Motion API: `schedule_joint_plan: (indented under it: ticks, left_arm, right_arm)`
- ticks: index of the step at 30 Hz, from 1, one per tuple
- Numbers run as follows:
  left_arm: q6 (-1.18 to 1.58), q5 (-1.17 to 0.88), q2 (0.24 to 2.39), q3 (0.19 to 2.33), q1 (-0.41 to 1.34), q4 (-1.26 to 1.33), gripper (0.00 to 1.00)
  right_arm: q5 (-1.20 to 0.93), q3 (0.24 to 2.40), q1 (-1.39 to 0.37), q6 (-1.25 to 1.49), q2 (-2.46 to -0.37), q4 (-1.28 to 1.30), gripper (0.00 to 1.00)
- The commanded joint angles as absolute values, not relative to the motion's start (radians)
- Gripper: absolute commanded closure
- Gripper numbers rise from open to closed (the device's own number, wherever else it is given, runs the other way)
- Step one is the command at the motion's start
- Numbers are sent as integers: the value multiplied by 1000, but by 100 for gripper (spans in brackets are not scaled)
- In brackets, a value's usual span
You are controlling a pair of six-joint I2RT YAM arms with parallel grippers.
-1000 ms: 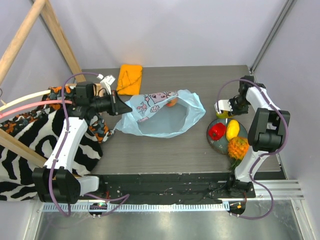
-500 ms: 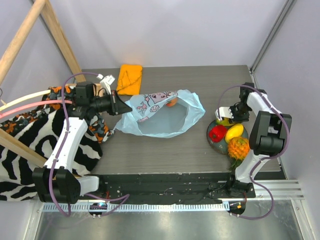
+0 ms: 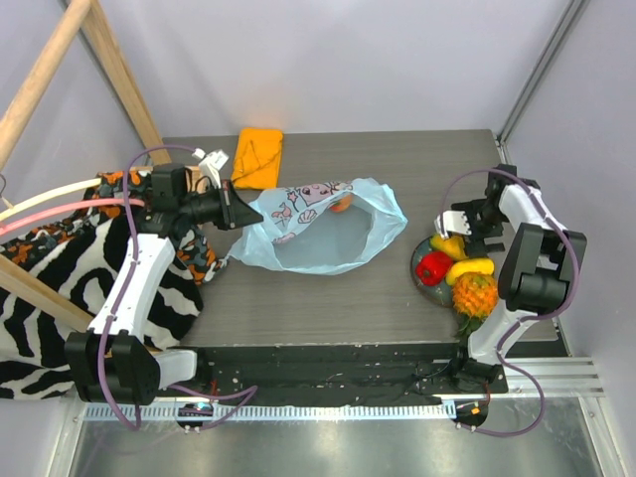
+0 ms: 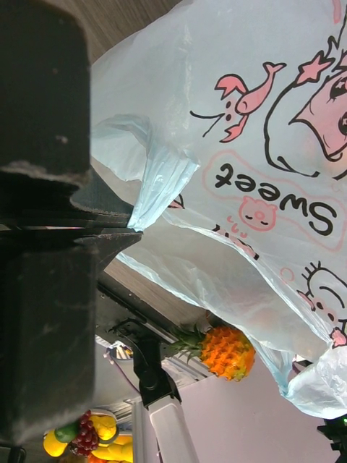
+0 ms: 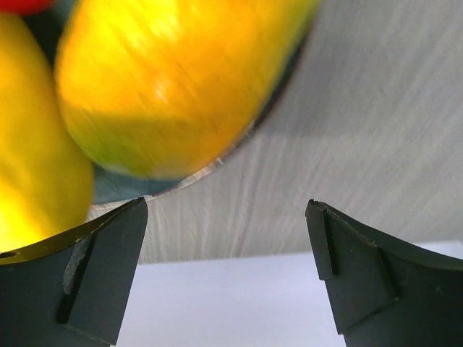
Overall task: Take the fake fruits out of the plastic bag
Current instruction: Place the fake fruit on the plate, then adjust the fake fruit on the plate.
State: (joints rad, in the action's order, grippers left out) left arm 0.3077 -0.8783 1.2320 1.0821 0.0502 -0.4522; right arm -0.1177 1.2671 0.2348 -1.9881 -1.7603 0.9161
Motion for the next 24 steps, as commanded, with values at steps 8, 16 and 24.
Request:
schedule_joint_plan:
  ticks: [8, 16, 24]
  left_arm:
    - [368, -931, 1242, 1100, 49, -348, 100]
    - [400, -937, 1255, 1106, 69, -290, 100]
    - [431, -945, 1315, 1155, 95, -241, 100]
  right_arm:
    - [-238, 1514, 330, -2196, -1677, 925, 0]
    - [-478, 1545, 296, -1541, -1444, 885, 0]
    - [-307, 1506, 212, -642, -1252, 946, 0]
